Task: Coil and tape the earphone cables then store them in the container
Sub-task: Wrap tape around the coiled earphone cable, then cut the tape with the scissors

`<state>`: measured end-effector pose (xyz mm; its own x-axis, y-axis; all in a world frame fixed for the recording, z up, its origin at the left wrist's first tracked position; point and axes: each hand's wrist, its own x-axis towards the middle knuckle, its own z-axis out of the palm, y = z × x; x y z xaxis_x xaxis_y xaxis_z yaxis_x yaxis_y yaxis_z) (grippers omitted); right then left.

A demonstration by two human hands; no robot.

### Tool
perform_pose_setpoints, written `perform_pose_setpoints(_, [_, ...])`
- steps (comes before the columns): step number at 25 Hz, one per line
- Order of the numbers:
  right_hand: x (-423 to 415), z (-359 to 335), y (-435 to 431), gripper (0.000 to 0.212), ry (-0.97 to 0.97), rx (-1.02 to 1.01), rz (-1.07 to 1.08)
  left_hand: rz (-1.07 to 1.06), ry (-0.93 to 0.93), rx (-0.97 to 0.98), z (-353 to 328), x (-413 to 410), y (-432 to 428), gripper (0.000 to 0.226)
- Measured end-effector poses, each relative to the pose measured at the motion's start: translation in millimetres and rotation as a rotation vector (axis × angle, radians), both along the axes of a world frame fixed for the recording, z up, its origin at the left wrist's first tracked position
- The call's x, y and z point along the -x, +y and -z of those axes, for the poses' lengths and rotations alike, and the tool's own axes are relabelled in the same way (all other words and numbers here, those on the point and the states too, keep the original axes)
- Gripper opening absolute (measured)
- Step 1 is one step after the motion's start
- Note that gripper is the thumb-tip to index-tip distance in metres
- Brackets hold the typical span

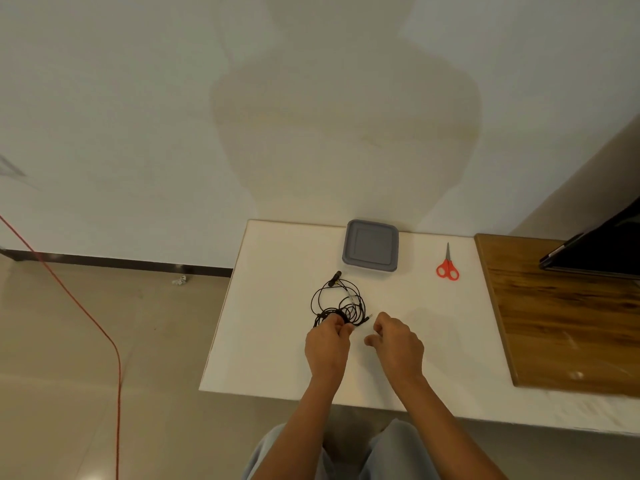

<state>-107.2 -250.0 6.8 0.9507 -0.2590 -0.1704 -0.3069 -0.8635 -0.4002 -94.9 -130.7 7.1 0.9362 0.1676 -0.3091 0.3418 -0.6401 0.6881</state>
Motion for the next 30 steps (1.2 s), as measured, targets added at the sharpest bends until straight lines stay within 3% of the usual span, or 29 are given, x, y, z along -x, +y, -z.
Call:
perform_pose_setpoints(6, [-0.1, 46.5, -28.1, 0.020, 0.093, -0.295, -0.051, -0.010, 0.091, 0.014, 24.4, 0.5, -1.0, 0.019])
perform_pose_setpoints(9, [-7.7, 50.0, -49.7, 0.015, -0.256, -0.213, 0.059, -0.013, 0.083, 0.047, 26.9, -0.1, 0.6, 0.019])
perform_pose_setpoints(11, [-34.9, 52.9, -71.0, 0.021, -0.337, -0.054, 0.206, -0.018, 0.081, 0.062, 27.1, 0.2, 0.3, 0.018])
perform_pose_setpoints(14, [-79.9, 61.5, -108.8, 0.053, -0.123, 0.013, 0.302, -0.016, 0.075, 0.077, 29.1, 1.4, 0.5, 0.018])
perform_pose_setpoints(17, [-87.3, 68.7, -125.6, 0.042, -0.030, 0.076, 0.293, -0.021, 0.069, 0.082, 30.4, 3.2, 0.7, 0.018])
perform_pose_setpoints(21, [-53.0, 54.7, -105.3, 0.028, -0.168, 0.176, 0.402, -0.029, 0.066, 0.105, 30.9, 8.8, 1.2, 0.016])
perform_pose_setpoints(26, [-11.7, 38.3, -103.9, 0.030, -0.056, -0.206, 0.641, -0.040, 0.080, 0.150, 28.1, 12.0, 3.6, 0.018])
perform_pose_setpoints(30, [0.2, 17.8, -92.2, 0.037, 0.103, -0.186, 0.452, -0.067, 0.116, 0.192, 25.4, 10.5, 4.2, 0.020])
